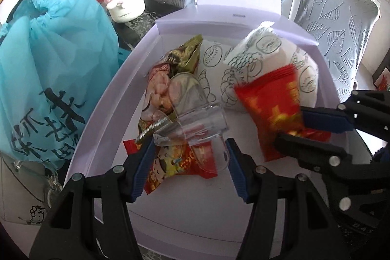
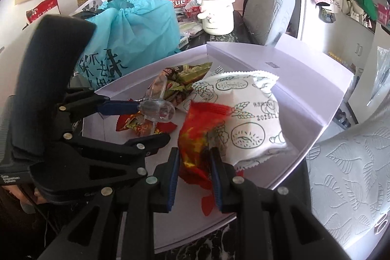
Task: Organize objects
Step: 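Lower the clear toy into the box and open the left gripper while the right gripper releases the red packet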
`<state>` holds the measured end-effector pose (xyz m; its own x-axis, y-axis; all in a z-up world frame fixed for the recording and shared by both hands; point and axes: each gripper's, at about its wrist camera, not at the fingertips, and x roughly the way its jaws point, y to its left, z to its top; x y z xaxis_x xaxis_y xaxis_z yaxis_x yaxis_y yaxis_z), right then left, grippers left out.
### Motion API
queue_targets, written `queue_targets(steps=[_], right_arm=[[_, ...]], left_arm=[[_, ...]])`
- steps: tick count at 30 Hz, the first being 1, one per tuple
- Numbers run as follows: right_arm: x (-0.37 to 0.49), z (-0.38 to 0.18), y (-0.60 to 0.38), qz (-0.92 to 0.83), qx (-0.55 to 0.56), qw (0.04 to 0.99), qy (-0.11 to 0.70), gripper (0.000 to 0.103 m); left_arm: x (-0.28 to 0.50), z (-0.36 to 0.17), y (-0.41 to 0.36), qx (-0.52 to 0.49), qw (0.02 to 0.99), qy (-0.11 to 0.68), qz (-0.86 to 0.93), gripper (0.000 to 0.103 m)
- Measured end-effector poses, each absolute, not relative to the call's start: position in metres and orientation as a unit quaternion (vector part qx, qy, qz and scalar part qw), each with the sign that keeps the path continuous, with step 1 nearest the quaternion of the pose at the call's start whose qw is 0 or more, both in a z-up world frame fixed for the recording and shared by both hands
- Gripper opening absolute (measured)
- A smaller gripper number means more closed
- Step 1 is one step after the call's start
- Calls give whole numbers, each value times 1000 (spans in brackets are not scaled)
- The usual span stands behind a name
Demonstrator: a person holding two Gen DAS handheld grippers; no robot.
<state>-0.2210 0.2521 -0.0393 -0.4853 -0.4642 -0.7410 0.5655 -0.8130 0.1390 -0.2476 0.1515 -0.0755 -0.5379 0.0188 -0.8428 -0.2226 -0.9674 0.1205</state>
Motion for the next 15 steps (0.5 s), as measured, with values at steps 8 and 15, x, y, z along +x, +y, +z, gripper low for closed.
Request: queue_targets(steps=[8, 15], right_arm=[[-219, -41, 253, -863, 404, 298, 63, 25], [-219, -41, 254, -864, 402, 297, 63, 25]], left_arm=[[-250, -81, 151, -481, 62, 109, 868, 57], [-252, -81, 145, -477, 64, 93, 872, 57]])
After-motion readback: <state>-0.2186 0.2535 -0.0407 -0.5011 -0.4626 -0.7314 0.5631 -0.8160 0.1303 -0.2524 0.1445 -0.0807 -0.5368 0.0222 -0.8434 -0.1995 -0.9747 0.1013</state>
